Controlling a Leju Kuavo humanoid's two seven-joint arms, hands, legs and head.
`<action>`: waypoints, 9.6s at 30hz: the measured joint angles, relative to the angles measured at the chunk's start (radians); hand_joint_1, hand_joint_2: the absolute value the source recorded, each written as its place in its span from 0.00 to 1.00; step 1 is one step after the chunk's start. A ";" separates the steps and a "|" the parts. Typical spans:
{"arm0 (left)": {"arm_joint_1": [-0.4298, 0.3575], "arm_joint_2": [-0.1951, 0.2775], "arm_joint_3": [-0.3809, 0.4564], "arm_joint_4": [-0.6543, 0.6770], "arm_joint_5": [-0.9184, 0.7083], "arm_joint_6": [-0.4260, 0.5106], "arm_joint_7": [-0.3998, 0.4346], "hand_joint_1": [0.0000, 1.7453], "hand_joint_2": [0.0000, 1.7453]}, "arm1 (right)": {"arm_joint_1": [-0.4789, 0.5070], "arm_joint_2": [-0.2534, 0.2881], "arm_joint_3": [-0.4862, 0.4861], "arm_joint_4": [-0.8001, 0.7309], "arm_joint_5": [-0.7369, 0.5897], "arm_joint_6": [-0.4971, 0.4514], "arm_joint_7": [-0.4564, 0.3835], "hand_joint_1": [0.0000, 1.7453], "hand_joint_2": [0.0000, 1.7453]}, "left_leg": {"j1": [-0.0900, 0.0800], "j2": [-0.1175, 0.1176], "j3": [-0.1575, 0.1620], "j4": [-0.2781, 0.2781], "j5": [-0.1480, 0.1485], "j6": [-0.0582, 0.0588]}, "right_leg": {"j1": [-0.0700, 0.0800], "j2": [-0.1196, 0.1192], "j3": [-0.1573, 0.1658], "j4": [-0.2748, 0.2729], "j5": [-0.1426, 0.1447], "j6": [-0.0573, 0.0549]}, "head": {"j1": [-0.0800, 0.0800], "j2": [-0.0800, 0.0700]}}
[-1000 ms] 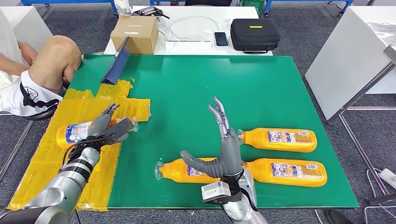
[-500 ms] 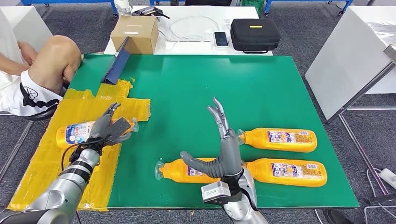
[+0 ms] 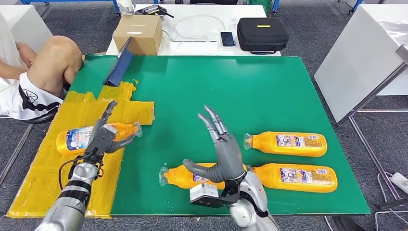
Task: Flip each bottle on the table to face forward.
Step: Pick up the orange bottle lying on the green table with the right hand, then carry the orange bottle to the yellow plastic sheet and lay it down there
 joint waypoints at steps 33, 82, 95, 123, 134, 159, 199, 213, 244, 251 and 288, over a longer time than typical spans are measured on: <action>0.211 -0.108 -0.077 -0.459 0.089 0.105 -0.028 0.00 1.00 | -0.142 -0.164 0.148 0.306 0.146 0.160 0.007 0.00 1.00 | 0.000 -0.001 -0.002 0.000 0.000 0.000 | 0.000 -0.001 -0.001 0.000 0.000 0.001 | 0.000 0.000; 0.223 -0.114 -0.093 -0.453 0.123 0.101 -0.038 0.00 1.00 | -0.241 -0.293 0.224 0.411 0.219 0.158 0.148 0.00 1.00 | -0.001 -0.002 -0.002 0.001 0.000 0.000 | 0.000 -0.001 0.000 0.000 0.000 0.001 | 0.000 0.000; 0.233 -0.115 -0.086 -0.454 0.119 0.093 -0.034 0.00 1.00 | -0.225 -0.288 0.180 0.386 0.272 0.155 0.184 0.00 1.00 | -0.001 -0.002 -0.002 0.001 0.000 0.000 | 0.000 -0.001 -0.001 0.000 0.000 0.001 | 0.000 0.000; 0.240 -0.130 -0.083 -0.451 0.120 0.083 -0.033 0.00 1.00 | -0.295 -0.224 0.145 0.528 0.270 0.231 0.252 0.00 1.00 | -0.001 -0.001 0.000 0.001 0.000 0.000 | 0.000 -0.001 0.001 0.000 0.000 0.001 | 0.000 0.000; 0.239 -0.131 -0.083 -0.446 0.120 0.082 -0.033 0.00 1.00 | -0.314 -0.203 0.145 0.572 0.281 0.226 0.270 0.00 1.00 | -0.001 0.000 0.001 0.001 0.000 0.000 | 0.000 0.000 0.002 0.000 0.001 0.001 | 0.000 0.000; 0.212 -0.138 -0.098 -0.419 0.123 0.077 -0.034 0.00 1.00 | -0.380 -0.169 0.154 0.702 0.209 0.247 0.224 1.00 1.00 | 0.000 0.001 0.006 0.000 0.000 0.001 | 0.000 0.000 -0.001 -0.001 0.001 0.001 | 0.000 0.000; 0.246 -0.141 -0.136 -0.481 0.193 -0.071 0.035 0.00 1.00 | -0.061 -0.029 -0.088 0.246 -0.044 -0.009 0.019 1.00 1.00 | 0.000 0.000 -0.003 0.000 0.000 0.000 | 0.000 0.000 -0.003 0.000 0.002 -0.001 | 0.000 0.000; 0.268 -0.149 -0.190 -0.503 0.254 -0.169 0.093 0.00 1.00 | 0.042 0.011 -0.167 0.079 -0.084 -0.092 -0.049 1.00 1.00 | 0.000 0.000 -0.004 0.000 0.000 0.000 | 0.000 0.000 -0.004 0.000 0.002 -0.001 | 0.000 0.000; 0.303 -0.100 -0.401 -0.586 0.574 -0.414 0.165 0.00 1.00 | 0.079 0.063 -0.073 0.121 -0.039 -0.093 -0.114 1.00 1.00 | -0.001 0.000 -0.006 0.000 0.000 0.000 | 0.000 0.000 -0.006 0.000 0.002 -0.001 | 0.000 0.000; 0.265 -0.097 -0.399 -0.561 0.592 -0.404 0.174 0.00 1.00 | 0.057 0.082 0.018 0.189 0.060 -0.177 -0.126 1.00 1.00 | -0.001 0.000 -0.006 0.000 0.000 0.000 | 0.000 0.000 -0.006 0.000 0.002 -0.001 | 0.000 0.000; 0.278 -0.097 -0.359 -0.521 0.653 -0.375 0.161 1.00 1.00 | -0.048 0.106 0.144 0.401 0.089 -0.295 -0.091 1.00 1.00 | -0.001 0.002 -0.006 0.000 0.000 0.000 | 0.000 0.001 -0.011 0.000 0.002 -0.001 | 0.000 0.000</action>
